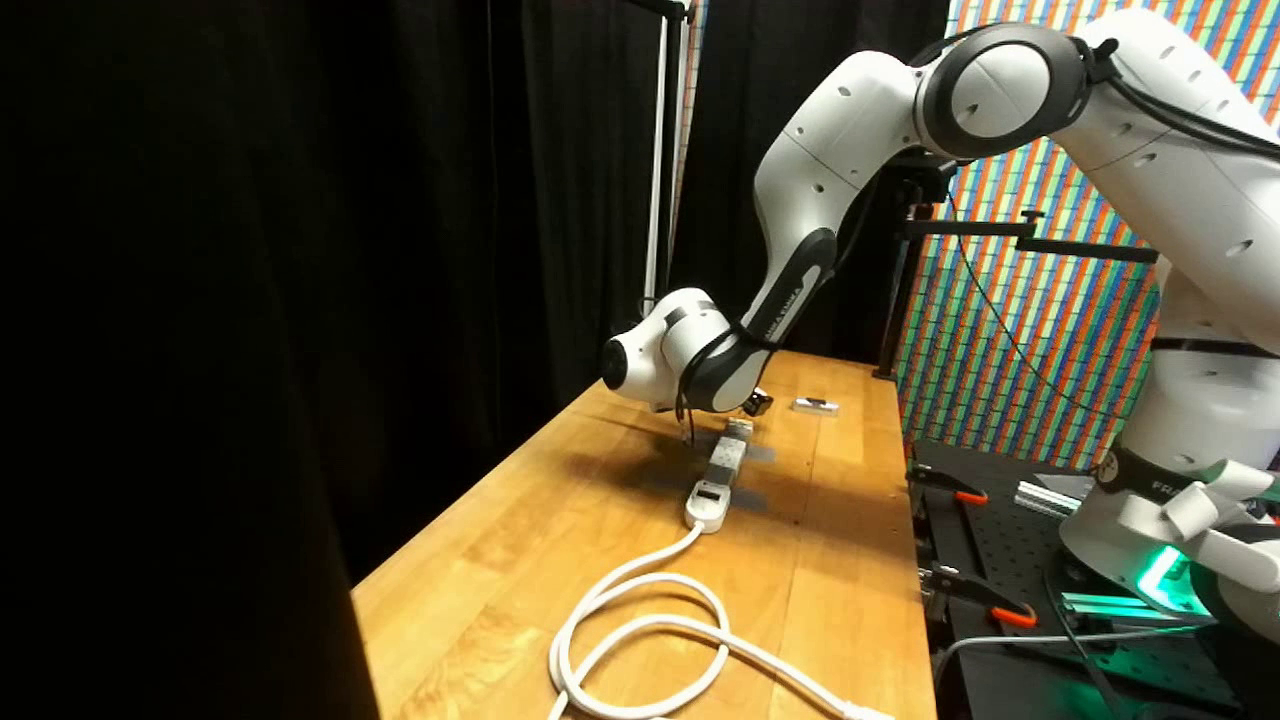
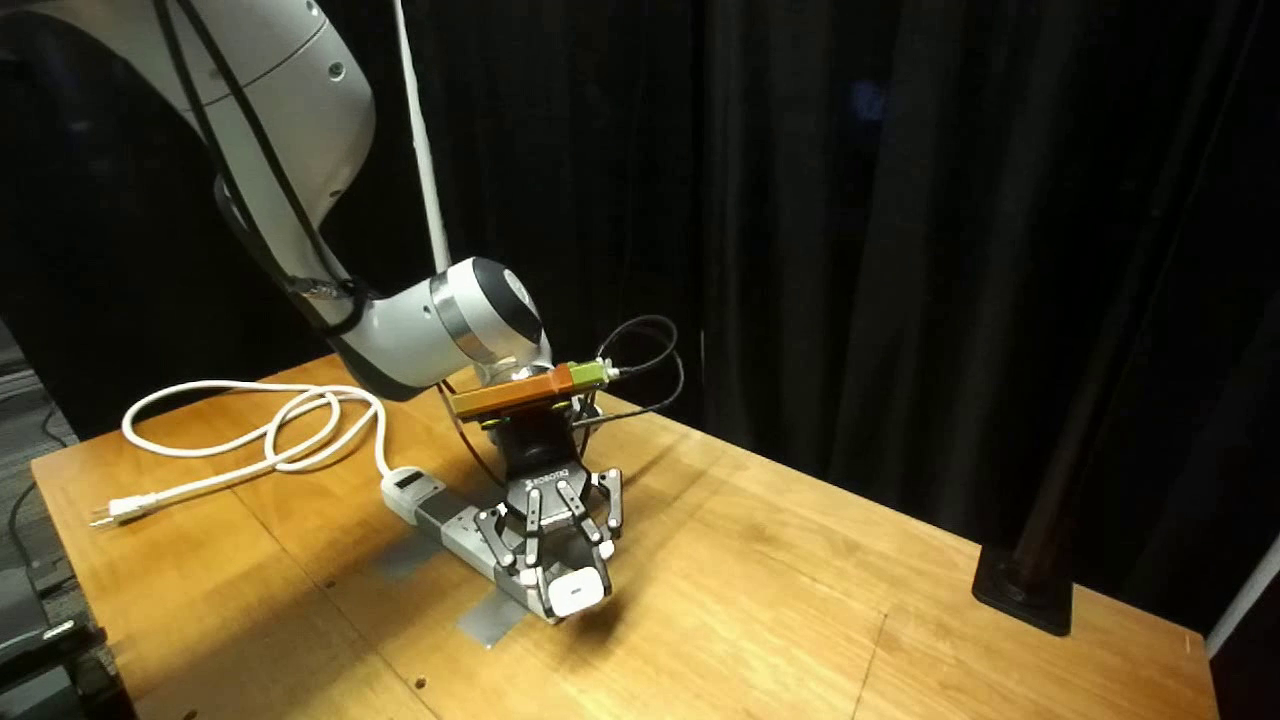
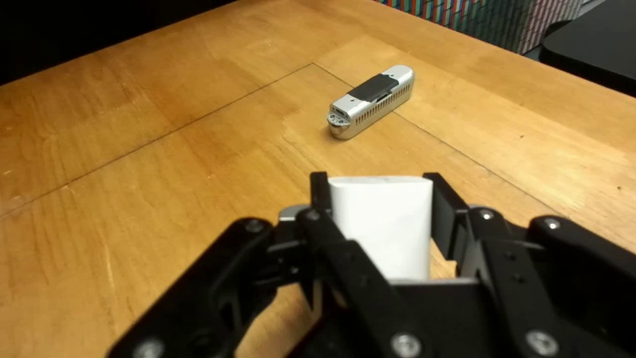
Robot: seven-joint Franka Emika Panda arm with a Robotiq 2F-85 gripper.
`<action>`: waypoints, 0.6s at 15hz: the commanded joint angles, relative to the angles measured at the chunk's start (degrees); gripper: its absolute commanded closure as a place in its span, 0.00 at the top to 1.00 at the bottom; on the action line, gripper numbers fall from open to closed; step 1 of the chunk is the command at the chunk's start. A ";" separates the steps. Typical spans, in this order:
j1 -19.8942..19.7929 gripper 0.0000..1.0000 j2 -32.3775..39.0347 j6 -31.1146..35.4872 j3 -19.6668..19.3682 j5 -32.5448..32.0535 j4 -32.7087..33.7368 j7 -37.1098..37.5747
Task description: Connect the charger head to the adapter
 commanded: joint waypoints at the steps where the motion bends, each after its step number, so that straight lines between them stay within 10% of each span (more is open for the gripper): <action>1: 0.36 0.23 1.47 -3.61 -0.24 -2.69 3.45 -1.37; 9: 1.85 0.23 2.45 -4.12 1.65 -8.45 3.49 -6.25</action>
